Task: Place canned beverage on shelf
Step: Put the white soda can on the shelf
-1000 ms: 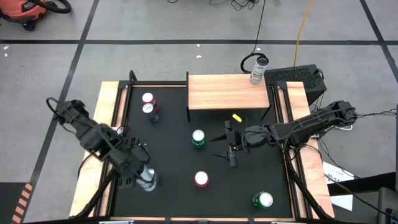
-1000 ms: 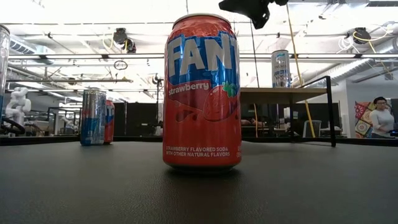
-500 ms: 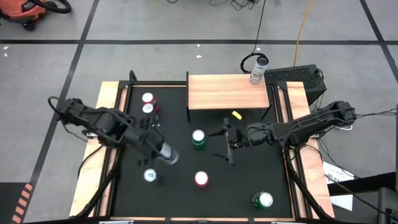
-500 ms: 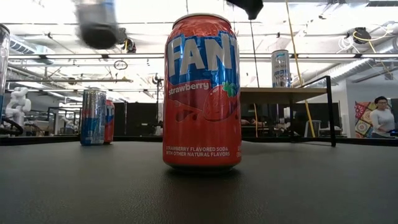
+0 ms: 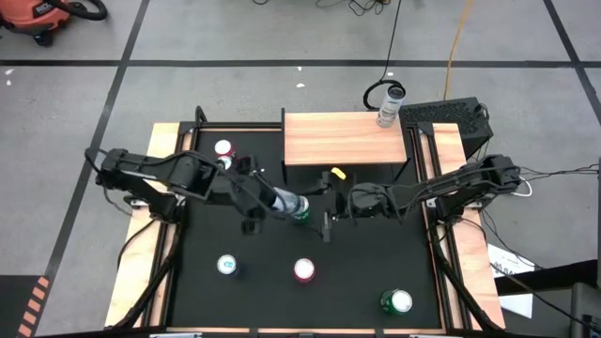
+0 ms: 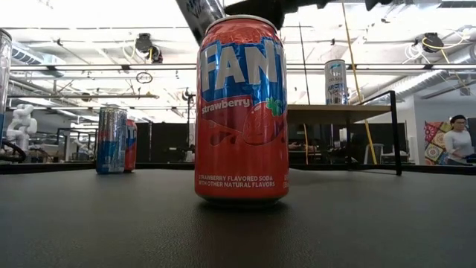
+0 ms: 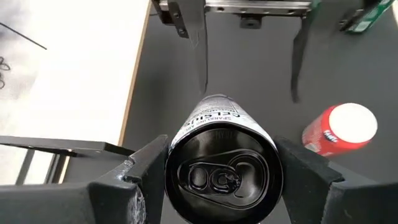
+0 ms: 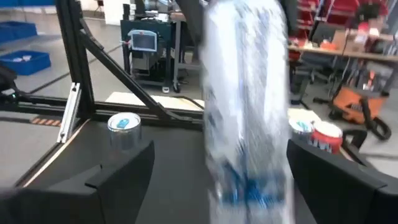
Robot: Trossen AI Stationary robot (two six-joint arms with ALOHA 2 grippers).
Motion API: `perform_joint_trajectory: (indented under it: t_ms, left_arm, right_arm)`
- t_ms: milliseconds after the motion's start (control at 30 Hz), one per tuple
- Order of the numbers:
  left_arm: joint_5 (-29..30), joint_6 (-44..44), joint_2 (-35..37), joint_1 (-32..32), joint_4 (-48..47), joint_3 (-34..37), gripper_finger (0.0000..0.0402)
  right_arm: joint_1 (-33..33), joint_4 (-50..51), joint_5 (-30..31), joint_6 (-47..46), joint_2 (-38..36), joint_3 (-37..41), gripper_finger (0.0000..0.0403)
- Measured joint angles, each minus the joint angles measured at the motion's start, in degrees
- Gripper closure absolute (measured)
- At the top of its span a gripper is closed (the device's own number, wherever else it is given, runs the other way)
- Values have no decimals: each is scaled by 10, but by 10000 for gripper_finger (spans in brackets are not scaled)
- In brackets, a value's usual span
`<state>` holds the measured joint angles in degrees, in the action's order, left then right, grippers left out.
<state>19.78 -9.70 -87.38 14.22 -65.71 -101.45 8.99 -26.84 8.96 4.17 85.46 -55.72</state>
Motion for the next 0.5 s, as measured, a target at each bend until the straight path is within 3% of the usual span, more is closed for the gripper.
perform_joint_trajectory:
  t_ms: [267, 500]
  left_arm:
    - [-17, 47, -34, -11, 29, 1, 171]
    - [-18, 57, -34, -17, 49, 1, 171]
  right_arm:
    - [-24, 57, 26, 1, 17, -33, 49]
    - [-33, 87, -3, -27, 17, -33, 50]
